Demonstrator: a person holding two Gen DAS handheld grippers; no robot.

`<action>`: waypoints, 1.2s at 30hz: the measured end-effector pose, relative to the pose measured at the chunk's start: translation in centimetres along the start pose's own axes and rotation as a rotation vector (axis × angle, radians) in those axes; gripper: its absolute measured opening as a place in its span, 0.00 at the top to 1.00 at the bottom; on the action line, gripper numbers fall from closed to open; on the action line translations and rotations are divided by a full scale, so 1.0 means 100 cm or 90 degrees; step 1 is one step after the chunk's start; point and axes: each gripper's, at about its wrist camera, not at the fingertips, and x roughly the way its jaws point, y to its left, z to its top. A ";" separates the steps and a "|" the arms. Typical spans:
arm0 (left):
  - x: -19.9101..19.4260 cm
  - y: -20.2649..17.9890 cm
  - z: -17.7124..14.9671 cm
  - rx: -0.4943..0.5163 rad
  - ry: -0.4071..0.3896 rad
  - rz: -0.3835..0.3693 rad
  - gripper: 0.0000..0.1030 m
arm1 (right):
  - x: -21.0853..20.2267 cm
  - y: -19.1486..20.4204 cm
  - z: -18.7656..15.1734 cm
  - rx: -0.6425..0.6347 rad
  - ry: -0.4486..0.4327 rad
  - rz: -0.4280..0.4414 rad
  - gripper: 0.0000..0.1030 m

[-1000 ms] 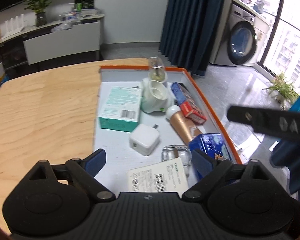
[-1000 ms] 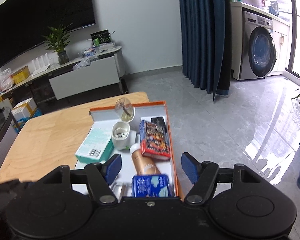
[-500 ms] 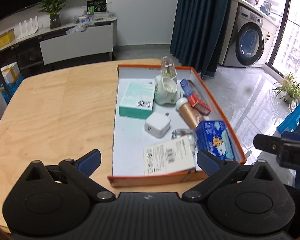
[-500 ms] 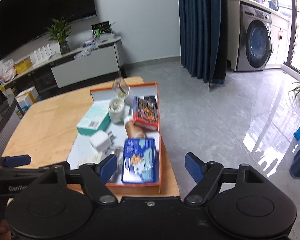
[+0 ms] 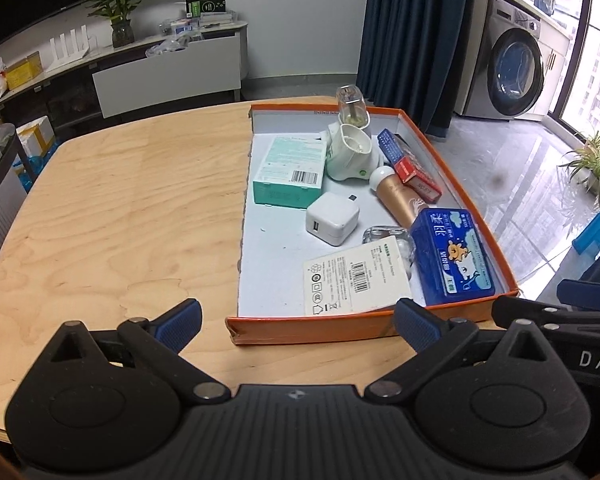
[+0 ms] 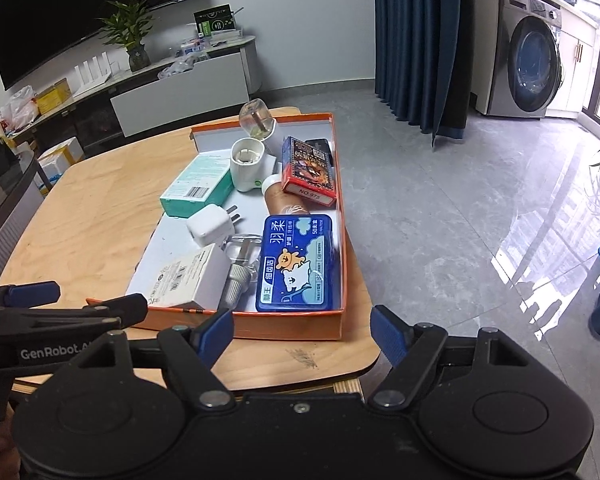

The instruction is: Organize rigid objects

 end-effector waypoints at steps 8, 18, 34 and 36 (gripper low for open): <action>0.000 0.002 0.000 -0.003 0.000 0.005 0.00 | 0.002 0.000 0.001 0.002 0.004 0.000 0.14; 0.000 0.001 0.002 0.004 0.000 0.007 0.00 | 0.008 0.004 0.003 -0.003 0.011 0.001 0.13; 0.002 0.002 0.004 0.005 0.001 0.010 0.00 | 0.011 0.007 0.008 -0.003 0.015 0.005 0.13; 0.002 0.002 0.004 0.006 0.002 0.011 0.00 | 0.011 0.007 0.007 -0.004 0.015 0.004 0.13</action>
